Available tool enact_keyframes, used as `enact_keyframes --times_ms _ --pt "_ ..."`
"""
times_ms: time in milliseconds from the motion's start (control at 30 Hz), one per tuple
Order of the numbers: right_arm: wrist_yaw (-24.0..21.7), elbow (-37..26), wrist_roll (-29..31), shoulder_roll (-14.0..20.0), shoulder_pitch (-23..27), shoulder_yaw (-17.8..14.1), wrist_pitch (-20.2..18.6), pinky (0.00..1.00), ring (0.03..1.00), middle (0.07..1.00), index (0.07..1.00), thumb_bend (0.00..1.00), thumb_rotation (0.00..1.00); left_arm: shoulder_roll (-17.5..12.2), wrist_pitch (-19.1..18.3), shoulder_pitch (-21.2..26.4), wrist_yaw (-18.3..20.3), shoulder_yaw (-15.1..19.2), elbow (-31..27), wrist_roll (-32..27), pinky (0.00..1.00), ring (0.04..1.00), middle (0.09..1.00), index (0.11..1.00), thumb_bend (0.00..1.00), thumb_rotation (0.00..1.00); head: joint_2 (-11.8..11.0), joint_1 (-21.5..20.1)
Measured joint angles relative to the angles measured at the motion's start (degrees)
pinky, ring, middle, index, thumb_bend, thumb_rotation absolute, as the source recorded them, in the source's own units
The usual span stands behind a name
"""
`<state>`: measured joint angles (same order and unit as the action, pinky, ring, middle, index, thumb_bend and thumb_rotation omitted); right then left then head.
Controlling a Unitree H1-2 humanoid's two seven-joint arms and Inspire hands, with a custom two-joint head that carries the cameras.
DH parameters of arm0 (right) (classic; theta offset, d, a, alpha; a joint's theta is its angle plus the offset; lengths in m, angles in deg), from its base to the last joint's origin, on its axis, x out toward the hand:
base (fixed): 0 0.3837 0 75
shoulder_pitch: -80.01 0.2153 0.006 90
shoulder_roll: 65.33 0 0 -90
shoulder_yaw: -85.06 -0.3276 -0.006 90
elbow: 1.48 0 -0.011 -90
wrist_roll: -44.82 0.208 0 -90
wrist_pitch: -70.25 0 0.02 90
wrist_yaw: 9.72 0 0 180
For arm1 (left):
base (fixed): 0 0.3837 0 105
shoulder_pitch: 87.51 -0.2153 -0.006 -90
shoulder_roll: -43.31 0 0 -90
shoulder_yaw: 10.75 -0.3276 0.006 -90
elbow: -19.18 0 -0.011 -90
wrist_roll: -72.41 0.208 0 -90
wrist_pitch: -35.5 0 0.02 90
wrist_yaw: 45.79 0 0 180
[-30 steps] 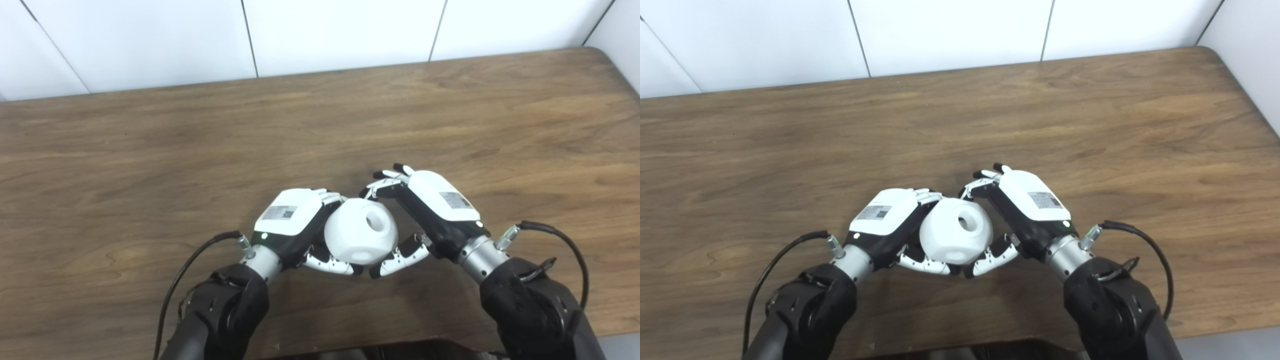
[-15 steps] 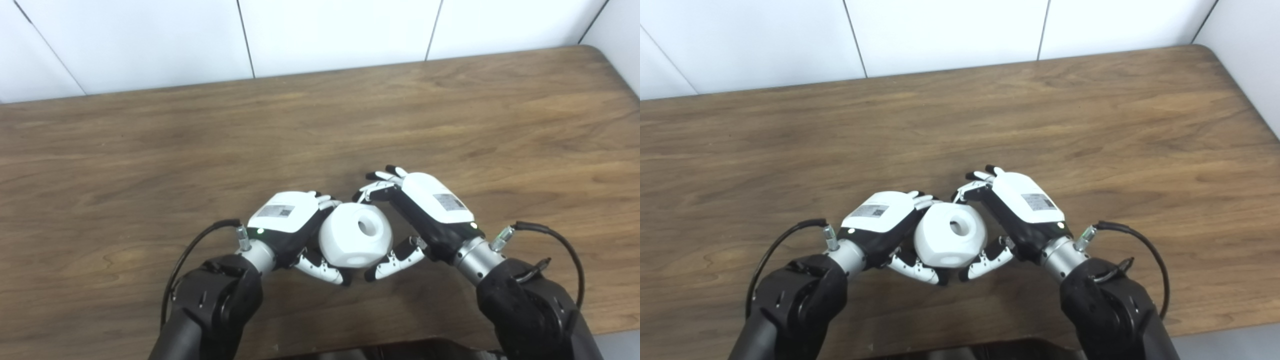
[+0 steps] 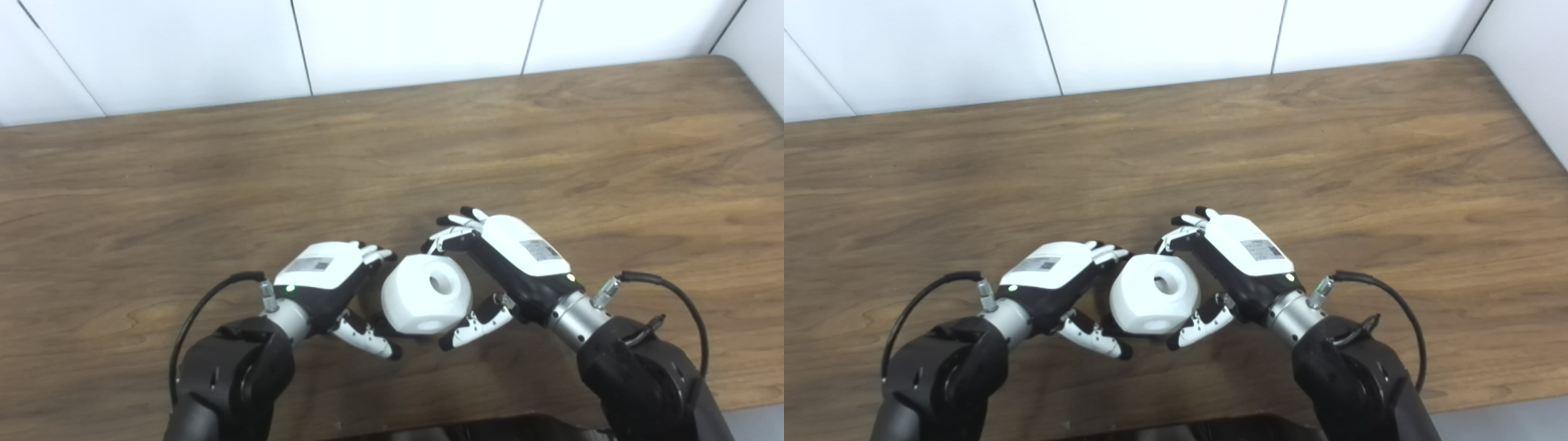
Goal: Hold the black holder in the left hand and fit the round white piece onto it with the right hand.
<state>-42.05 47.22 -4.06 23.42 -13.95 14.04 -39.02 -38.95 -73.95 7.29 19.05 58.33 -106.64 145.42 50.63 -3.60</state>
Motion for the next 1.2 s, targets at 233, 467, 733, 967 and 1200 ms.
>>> enact_keyframes --times_ms 233,467,733,967,1200 --pt "0.0 0.2 0.0 -0.1 0.2 0.0 0.7 1.0 0.91 0.753 0.483 0.52 0.14 -0.5 2.0 0.0 2.1 5.5 -0.6 2.3 1.0 0.998 0.973 0.951 0.98 0.36 -0.2 0.2" --pt "0.0 0.3 -0.1 -0.2 0.2 0.0 0.9 1.0 0.911 0.754 0.483 0.52 0.14 -0.1 2.4 -0.5 2.5 8.7 -0.6 2.1 1.0 0.999 0.971 0.946 0.99 0.37 -0.4 0.0" --pt "-0.5 0.3 -1.4 -0.2 0.2 0.2 2.0 1.0 0.902 0.758 0.489 0.52 0.15 0.2 3.8 -0.6 2.5 9.3 -0.6 2.0 1.0 0.997 0.969 0.938 1.0 0.37 -0.4 -0.1" --pt "-1.0 0.1 -2.6 -0.2 0.2 0.2 3.0 1.0 0.892 0.762 0.561 0.79 0.31 1.1 4.6 -1.4 1.7 9.4 -0.6 2.5 1.0 0.996 0.971 0.932 1.0 0.37 -0.4 0.2" --pt "-2.2 1.1 -4.3 0.1 -0.1 0.1 3.4 1.0 0.896 0.783 0.643 0.92 0.4 1.5 5.3 -1.7 0.2 9.1 0.0 3.6 1.0 0.98 0.959 0.921 1.0 0.32 -0.7 0.3"
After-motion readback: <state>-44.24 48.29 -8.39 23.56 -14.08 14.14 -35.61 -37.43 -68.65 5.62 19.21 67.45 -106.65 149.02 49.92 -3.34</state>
